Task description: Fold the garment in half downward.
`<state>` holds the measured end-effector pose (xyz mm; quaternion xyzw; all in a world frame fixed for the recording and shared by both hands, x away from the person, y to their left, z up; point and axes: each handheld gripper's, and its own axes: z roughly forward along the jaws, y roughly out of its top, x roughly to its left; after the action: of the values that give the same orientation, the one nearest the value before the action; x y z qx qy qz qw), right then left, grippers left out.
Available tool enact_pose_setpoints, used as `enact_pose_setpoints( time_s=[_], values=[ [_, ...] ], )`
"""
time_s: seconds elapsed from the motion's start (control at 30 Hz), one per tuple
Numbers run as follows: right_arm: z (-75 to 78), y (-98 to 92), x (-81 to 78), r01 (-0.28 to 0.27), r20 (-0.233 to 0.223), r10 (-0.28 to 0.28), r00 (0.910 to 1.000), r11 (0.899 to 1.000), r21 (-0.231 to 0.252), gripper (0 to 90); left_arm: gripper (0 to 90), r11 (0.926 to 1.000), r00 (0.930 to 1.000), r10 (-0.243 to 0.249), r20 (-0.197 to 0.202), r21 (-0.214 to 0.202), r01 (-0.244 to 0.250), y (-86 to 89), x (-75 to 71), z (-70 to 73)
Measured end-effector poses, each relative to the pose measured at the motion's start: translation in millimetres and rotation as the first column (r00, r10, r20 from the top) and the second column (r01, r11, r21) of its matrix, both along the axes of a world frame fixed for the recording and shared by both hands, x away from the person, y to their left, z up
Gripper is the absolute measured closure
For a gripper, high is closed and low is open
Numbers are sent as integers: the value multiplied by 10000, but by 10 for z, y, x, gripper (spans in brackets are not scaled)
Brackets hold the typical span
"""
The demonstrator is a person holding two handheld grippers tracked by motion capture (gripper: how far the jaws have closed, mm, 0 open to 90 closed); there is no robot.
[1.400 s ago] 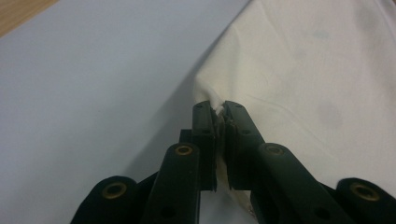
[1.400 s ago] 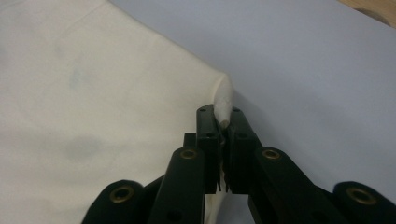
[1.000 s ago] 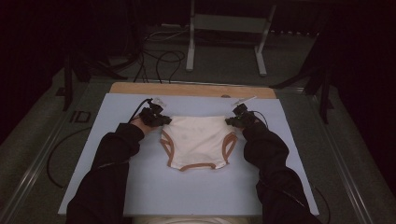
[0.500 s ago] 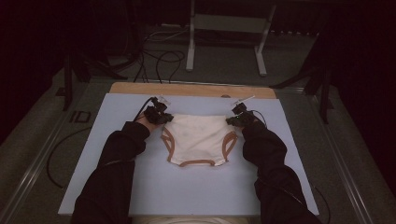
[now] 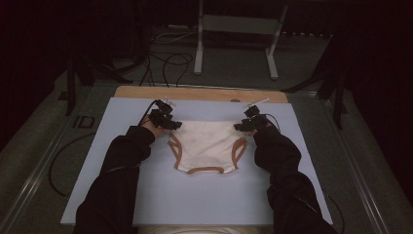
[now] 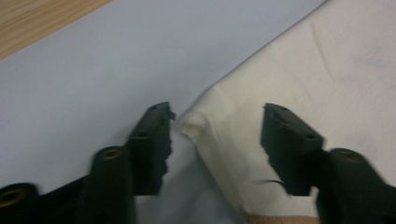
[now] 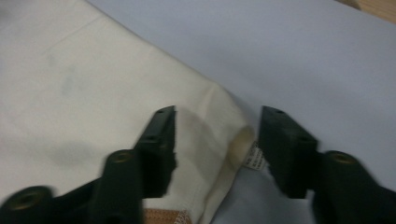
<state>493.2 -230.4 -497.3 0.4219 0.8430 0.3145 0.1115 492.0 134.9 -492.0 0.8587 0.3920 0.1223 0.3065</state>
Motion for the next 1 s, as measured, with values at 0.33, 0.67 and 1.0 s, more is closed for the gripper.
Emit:
enact_pose_setpoints(
  time_s=[0.33, 0.67, 1.0],
  values=[
    [60, -29, -35, 153, -50, -152, 9999, 9993, 335, 137, 100, 9978, 9994, -321, -143, -580, 313, 64, -77, 148],
    [96, 12, -136, -241, -104, 246, 9996, 9989, 390, 114, 0, 9900, 9957, -928, -36, -1072, 918, 113, -277, 266],
    [188, 100, -177, -506, 181, 499, 9986, 9978, 418, 114, 0, 9801, 9867, -1509, 599, -1209, 1572, 128, -518, 387]
  ],
)
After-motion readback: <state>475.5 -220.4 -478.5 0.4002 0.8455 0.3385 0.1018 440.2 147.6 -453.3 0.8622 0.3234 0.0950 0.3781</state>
